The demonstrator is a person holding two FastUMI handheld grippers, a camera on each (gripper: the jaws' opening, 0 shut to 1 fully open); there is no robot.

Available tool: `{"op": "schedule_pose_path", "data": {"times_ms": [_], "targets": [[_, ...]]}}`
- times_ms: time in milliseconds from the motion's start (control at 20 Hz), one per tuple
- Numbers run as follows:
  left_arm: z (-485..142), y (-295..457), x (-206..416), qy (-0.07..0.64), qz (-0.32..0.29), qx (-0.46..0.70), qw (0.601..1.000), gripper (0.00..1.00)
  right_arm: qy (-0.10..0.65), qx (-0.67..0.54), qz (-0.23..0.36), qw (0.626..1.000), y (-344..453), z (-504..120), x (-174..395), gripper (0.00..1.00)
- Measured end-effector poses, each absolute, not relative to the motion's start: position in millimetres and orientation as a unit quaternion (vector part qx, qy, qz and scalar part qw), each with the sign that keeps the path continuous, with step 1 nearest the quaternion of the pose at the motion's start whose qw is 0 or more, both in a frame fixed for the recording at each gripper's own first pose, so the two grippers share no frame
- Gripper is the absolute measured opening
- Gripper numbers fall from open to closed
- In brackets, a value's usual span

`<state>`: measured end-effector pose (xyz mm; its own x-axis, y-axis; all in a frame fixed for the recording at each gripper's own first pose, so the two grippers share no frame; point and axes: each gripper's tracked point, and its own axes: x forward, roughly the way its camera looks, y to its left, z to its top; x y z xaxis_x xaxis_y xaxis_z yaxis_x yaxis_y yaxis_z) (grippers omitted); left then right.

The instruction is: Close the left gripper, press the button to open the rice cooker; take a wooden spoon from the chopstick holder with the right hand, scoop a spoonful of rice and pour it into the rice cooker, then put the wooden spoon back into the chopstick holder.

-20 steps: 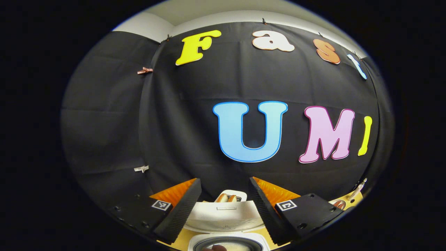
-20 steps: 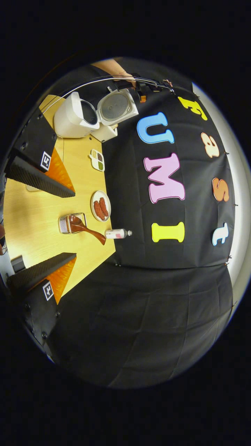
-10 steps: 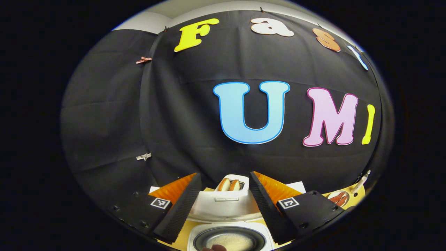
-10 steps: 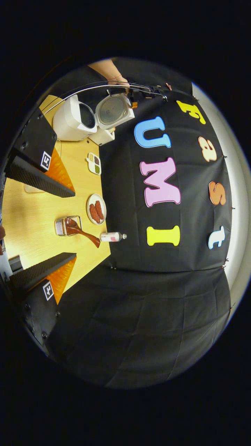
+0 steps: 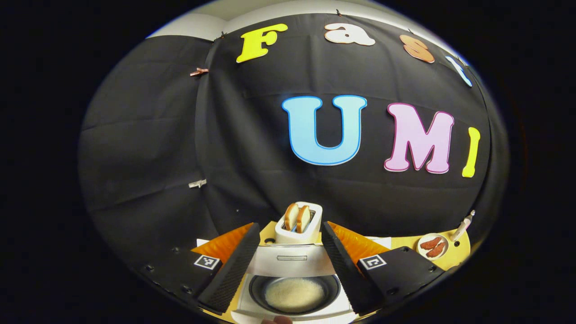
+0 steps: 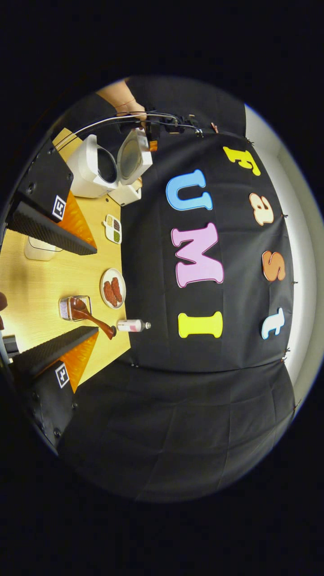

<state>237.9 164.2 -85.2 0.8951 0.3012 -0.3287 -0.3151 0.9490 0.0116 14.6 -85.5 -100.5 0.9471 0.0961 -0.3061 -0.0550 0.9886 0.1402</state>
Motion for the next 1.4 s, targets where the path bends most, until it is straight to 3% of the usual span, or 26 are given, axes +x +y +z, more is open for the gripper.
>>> {"op": "schedule_pose_path", "data": {"times_ms": [850,1400], "targets": [[-208,131,162,0.252,0.148,-0.033,0.956,0.99,0.18,0.076,0.043,0.98,-95,-117,-8,0.99],[-245,113,145,0.278,0.139,-0.035,0.95,1.0,0.188,0.081,0.044,0.978,-94,-124,-4,0.99]]}}
